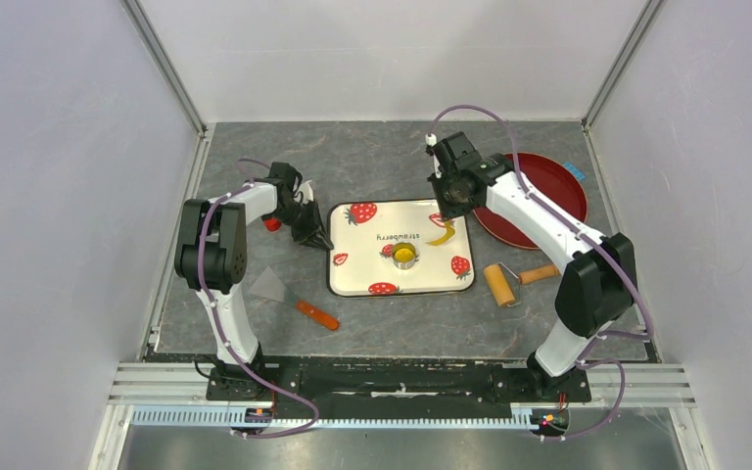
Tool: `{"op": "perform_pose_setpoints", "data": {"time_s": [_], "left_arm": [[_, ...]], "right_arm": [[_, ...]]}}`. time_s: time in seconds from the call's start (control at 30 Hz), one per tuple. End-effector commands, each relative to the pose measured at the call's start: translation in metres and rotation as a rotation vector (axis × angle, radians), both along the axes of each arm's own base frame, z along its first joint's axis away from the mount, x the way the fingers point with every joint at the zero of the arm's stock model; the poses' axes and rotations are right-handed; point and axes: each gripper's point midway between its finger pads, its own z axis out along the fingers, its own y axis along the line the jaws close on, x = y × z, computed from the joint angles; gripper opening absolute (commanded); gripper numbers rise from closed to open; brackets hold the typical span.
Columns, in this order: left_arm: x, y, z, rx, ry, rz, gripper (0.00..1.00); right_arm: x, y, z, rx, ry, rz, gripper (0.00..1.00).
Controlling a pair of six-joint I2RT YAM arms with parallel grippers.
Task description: Roll out the dumpling wrappers from the dough
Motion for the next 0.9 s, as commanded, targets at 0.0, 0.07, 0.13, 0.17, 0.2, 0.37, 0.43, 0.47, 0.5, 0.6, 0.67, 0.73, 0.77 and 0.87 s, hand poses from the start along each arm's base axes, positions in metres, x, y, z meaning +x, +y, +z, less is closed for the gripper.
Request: {"op": "perform_pose_setpoints", "data": {"time_s": [0.0, 0.07, 0.13, 0.17, 0.2, 0.37, 0.43, 0.47, 0.5, 0.6, 0.67, 0.73, 0.77, 0.87], "left_arm": [[0.004, -0.003, -0.006, 0.003, -0.002, -0.008, 0.02], [0.004, -0.002, -0.005, 0.005, -0.004, -0.009, 0.02], [0.004, -0.002, -0.005, 0.005, -0.006, -0.010, 0.02], [0.004, -0.002, -0.005, 0.005, -0.004, -0.010, 0.02], [0.004, -0.002, -0.005, 0.005, -0.004, -0.010, 0.02], [0.004, -0.002, -0.005, 0.008, -0.005, -0.011, 0.02], [0.004, -0.002, -0.005, 0.008, -0.005, -0.011, 0.02], [0.004, -0.002, -0.005, 0.008, -0.007, -0.013, 0.02], [0.005, -0.002, -0.004, 0.008, -0.008, -0.013, 0.02], [0.005, -0.002, -0.004, 0.008, -0.008, -0.012, 0.02], [0.004, -0.002, -0.005, 0.009, -0.004, -0.012, 0.02], [0.004, -0.002, -0.005, 0.008, -0.005, -0.012, 0.02], [0.004, -0.002, -0.005, 0.007, -0.004, -0.013, 0.02], [0.003, -0.002, -0.006, 0.007, -0.003, -0.013, 0.02]], "right_arm": [[0.012, -0.003, 0.033, -0.005, -0.081, 0.002, 0.16], [0.019, 0.000, 0.036, -0.008, -0.085, 0.009, 0.16], [0.028, 0.003, 0.037, -0.013, -0.089, 0.013, 0.16], [0.033, 0.004, 0.038, -0.015, -0.094, 0.013, 0.16], [0.038, 0.006, 0.038, -0.018, -0.099, 0.017, 0.16], [0.054, 0.008, 0.026, -0.041, -0.078, 0.022, 0.17], [0.052, 0.009, 0.017, -0.041, -0.052, 0.030, 0.18], [0.049, 0.010, 0.013, -0.034, -0.041, 0.034, 0.18], [0.045, 0.011, 0.008, -0.024, -0.027, 0.039, 0.19], [0.032, 0.014, -0.003, 0.019, -0.010, 0.050, 0.32], [0.020, 0.014, -0.013, 0.045, 0.010, 0.052, 0.38], [0.009, 0.019, -0.020, 0.089, 0.029, 0.065, 0.42], [0.004, 0.019, -0.025, 0.103, 0.046, 0.064, 0.44], [-0.012, 0.028, -0.036, 0.175, 0.086, 0.083, 0.49]]}}
